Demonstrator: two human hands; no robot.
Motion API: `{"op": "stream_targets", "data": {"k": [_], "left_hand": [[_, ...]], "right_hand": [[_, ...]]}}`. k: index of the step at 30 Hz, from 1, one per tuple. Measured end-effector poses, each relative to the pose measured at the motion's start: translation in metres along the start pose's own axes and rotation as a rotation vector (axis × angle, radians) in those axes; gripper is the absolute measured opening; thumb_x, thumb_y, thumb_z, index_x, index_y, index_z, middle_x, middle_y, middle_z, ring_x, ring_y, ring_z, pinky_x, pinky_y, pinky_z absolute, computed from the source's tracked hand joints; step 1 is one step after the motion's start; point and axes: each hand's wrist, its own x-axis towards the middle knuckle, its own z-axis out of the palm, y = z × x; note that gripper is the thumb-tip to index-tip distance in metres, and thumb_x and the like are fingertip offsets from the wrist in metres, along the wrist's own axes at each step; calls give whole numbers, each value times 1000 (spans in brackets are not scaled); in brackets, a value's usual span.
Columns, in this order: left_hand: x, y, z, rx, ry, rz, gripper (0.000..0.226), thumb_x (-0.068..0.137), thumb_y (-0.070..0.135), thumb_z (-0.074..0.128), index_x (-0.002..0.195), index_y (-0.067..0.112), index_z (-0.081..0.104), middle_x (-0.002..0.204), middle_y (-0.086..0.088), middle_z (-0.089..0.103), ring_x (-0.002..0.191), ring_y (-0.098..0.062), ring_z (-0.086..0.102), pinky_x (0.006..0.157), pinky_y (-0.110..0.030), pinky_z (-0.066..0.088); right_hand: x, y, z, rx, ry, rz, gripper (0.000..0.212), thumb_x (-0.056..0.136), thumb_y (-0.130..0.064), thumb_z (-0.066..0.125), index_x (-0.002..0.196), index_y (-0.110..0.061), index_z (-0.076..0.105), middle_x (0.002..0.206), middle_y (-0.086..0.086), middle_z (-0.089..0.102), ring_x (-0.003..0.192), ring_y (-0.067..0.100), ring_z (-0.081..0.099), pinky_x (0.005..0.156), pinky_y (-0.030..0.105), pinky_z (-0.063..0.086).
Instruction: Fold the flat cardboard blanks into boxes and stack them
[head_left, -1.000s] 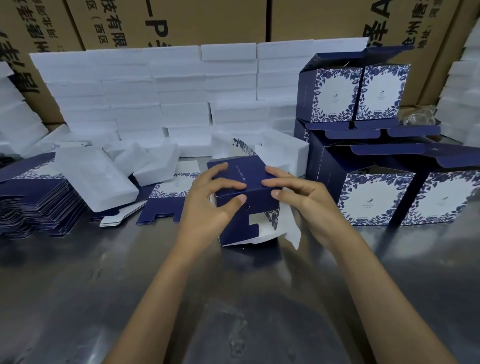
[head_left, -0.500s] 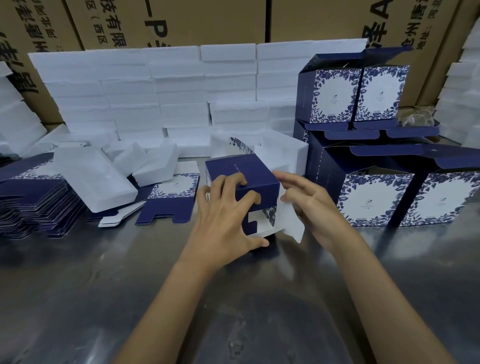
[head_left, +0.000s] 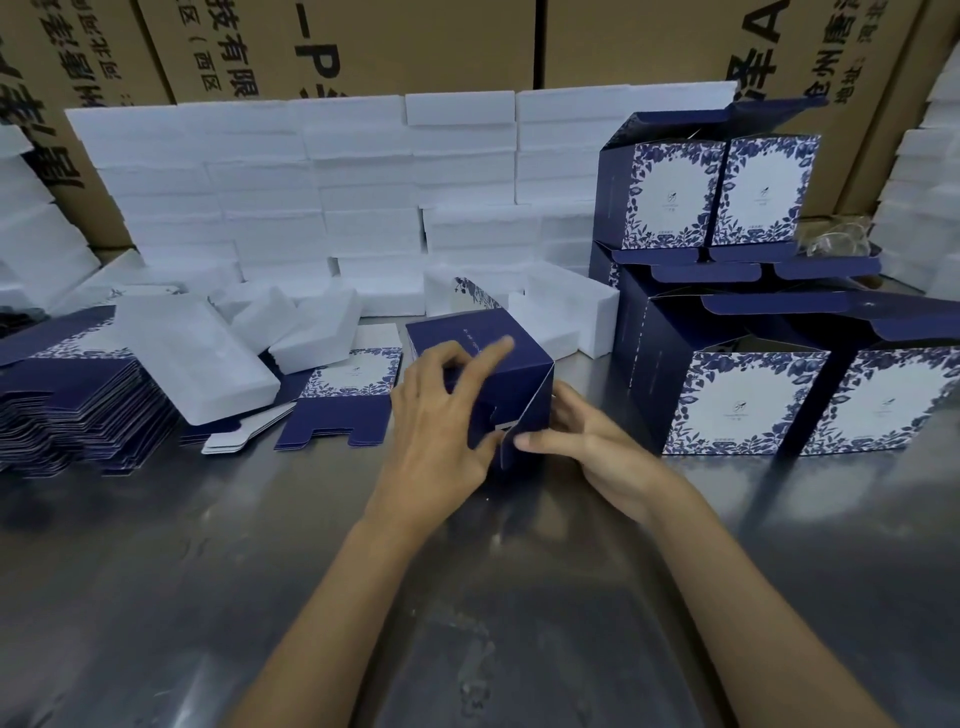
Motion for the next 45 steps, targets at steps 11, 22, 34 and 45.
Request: {"op": "stream_targets", "data": {"k": [11,22,34,45], "left_hand": [[4,-17,-11,-503,-218,-495,102,68,8,84,145,43,28,147,11,37,131,-14,45,100,-45,51],[6,-8,-16,-580,-234,-537,91,69,11,83,134,51,35,143,14,38,122,-12,48,98,-47,52],[22,-6,-28,-845,-118,-781,43,94,60,51,134,61,36,132,15,54,108,-7,59,97,-39,51],[12,1,-34,-937,-88,-814,138,33,88,76,148,61,4,153,23,23,140,-5,34,115,-33,30]], "right_hand": [[15,16,26,-130,397,-36,54,84,-32,83,130,-33,55,117,-17,69,107,3,66,76,16,56],[18,15,35,-181,582,-104,37,89,-25,78,120,-25,58,105,-13,71,95,1,67,73,15,56],[7,-6,24,43,390,62,82,63,-85,73,132,-44,58,127,-27,66,118,-4,61,104,29,47],[2,-19,21,398,320,16,12,90,-21,52,93,-18,64,109,6,68,103,21,54,95,40,43]]}}
